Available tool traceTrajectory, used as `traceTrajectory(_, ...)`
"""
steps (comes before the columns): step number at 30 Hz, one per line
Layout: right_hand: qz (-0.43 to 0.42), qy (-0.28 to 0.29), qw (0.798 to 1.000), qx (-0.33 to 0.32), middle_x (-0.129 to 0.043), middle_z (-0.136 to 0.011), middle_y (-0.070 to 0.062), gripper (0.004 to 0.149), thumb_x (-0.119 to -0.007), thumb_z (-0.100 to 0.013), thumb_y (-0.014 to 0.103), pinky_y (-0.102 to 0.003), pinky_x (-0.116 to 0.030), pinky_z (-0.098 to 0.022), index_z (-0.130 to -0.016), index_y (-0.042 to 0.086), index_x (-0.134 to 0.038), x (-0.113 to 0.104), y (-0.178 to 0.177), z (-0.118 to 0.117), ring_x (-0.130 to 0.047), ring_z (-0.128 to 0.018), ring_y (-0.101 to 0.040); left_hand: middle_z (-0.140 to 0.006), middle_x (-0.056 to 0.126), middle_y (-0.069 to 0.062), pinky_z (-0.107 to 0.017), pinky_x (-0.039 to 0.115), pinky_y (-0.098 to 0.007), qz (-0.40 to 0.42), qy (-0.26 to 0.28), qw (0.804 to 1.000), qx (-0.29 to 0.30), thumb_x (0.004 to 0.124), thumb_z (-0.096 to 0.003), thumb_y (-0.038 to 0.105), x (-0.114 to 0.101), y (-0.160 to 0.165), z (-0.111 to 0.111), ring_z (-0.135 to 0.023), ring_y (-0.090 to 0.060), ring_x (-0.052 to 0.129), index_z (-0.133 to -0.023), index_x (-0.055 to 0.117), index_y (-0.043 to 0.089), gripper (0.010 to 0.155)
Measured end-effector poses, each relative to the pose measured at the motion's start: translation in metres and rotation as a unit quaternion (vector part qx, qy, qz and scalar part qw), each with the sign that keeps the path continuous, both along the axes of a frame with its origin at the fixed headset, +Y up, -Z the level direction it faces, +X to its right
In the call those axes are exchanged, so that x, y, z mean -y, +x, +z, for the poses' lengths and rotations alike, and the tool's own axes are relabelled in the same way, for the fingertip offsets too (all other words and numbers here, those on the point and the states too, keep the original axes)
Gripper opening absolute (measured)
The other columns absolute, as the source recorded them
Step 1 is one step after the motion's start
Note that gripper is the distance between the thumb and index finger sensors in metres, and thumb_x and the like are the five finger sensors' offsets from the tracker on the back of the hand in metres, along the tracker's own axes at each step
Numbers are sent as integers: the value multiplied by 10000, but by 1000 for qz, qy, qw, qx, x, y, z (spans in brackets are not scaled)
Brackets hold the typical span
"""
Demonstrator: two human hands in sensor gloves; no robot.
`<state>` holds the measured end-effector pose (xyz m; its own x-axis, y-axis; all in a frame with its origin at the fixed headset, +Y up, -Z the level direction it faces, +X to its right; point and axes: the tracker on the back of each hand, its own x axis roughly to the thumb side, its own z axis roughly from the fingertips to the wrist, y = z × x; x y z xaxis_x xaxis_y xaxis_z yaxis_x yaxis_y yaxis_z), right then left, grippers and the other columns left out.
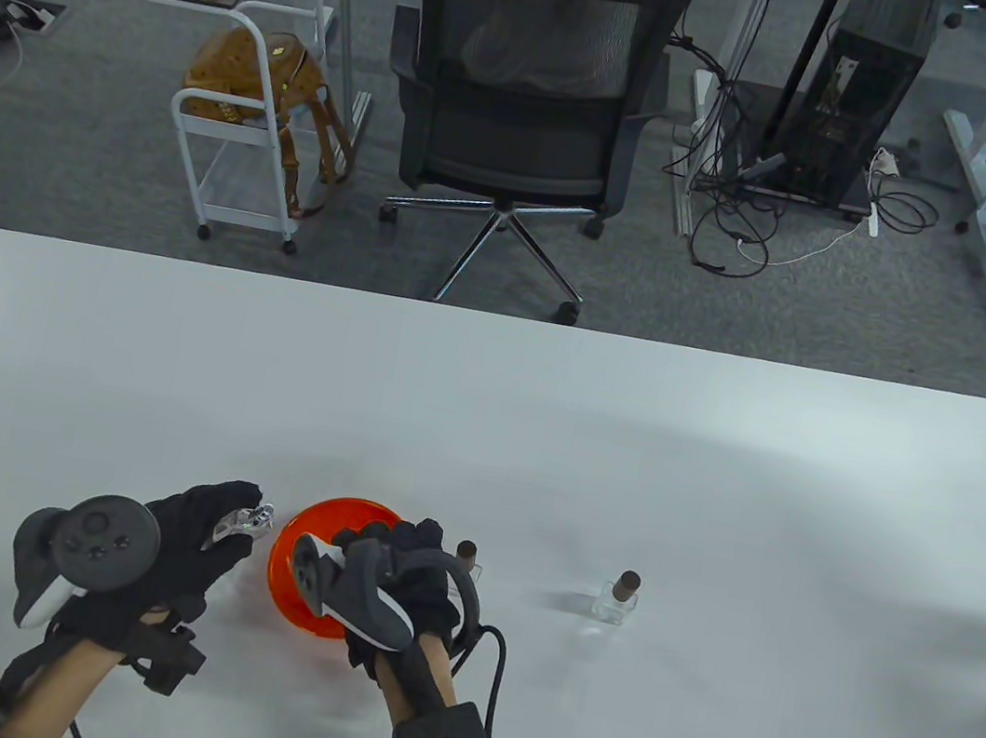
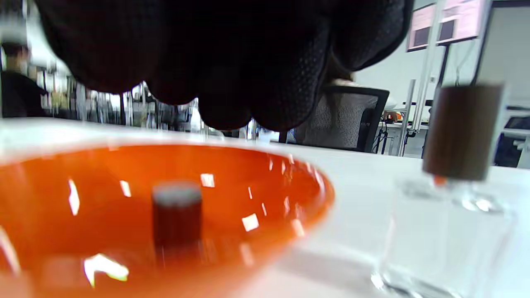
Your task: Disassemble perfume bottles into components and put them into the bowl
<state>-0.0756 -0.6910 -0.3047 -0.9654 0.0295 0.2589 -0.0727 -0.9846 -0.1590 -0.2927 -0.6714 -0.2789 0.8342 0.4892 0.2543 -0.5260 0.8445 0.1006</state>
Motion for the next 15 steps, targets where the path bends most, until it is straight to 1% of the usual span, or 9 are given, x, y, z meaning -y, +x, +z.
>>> traceTrajectory(1,-55,8,998,4,-961,-827,83,511,-808,-339,501,-530,-738,-659,-828,351,-822,-10,7,4,-1024,-677,-137,-918,961,-77,-659,711,-580,-8,4,1000,1,911,-420,337,0,1,1,-721,-310,1041,-951,802,266,546)
traceTrajectory(2,-83,8,996,5,-950,-840,76,532,-806,-339,510,-530,-740,-659,-845,346,-804,-15,11,7,-1025,-677,-134,-914,962,-79,-657,714,-576,-12,8,1000,2,917,-416,338,0,2,1,-712,-304,1042,-946,812,263,546)
traceTrajectory(3,-130,12,991,0,-922,-870,63,581,-803,-334,527,-530,-743,-657,-882,336,-765,-23,15,11,-1023,-678,-133,-910,965,-76,-655,716,-575,-18,6,1000,5,924,-411,338,0,4,2,-706,-302,1043,-942,824,262,546)
traceTrajectory(5,-213,2,977,-28,-892,-897,55,628,-801,-329,548,-526,-747,-654,-912,327,-727,-33,17,15,-1022,-678,-131,-908,967,-73,-654,720,-570,-27,8,1000,13,932,-406,341,0,8,4,-703,-296,1045,-934,843,258,542)
traceTrajectory(7,-274,-14,961,-45,-918,-853,61,616,-802,-321,554,-518,-762,-639,-892,328,-748,-36,11,19,-1039,-635,-121,-894,979,-78,-648,731,-565,-37,15,999,18,940,-398,346,0,12,5,-689,-288,1053,-927,862,254,542)
traceTrajectory(9,-284,-3,958,-47,-975,-756,86,557,-799,-318,559,-491,-799,-609,-828,337,-808,-36,5,22,-1065,-548,-87,-890,983,-74,-645,736,-563,-42,18,999,23,942,-396,350,0,14,7,-684,-282,1056,-921,875,253,539)
traceTrajectory(11,-267,15,962,-43,-1014,-668,105,500,-800,-318,557,-472,-825,-581,-766,342,-857,-33,-1,23,-1078,-468,-62,-891,983,-77,-643,739,-562,-43,20,998,29,944,-394,349,0,16,7,-681,-283,1057,-918,884,247,537)
traceTrajectory(15,-244,43,969,-28,-1042,-579,117,428,-832,-323,519,-453,-857,-537,-704,337,-896,-28,-4,24,-1085,-374,-41,-894,981,-73,-646,736,-562,-56,16,998,39,945,-395,345,3,19,7,-687,-288,1053,-915,891,244,532)
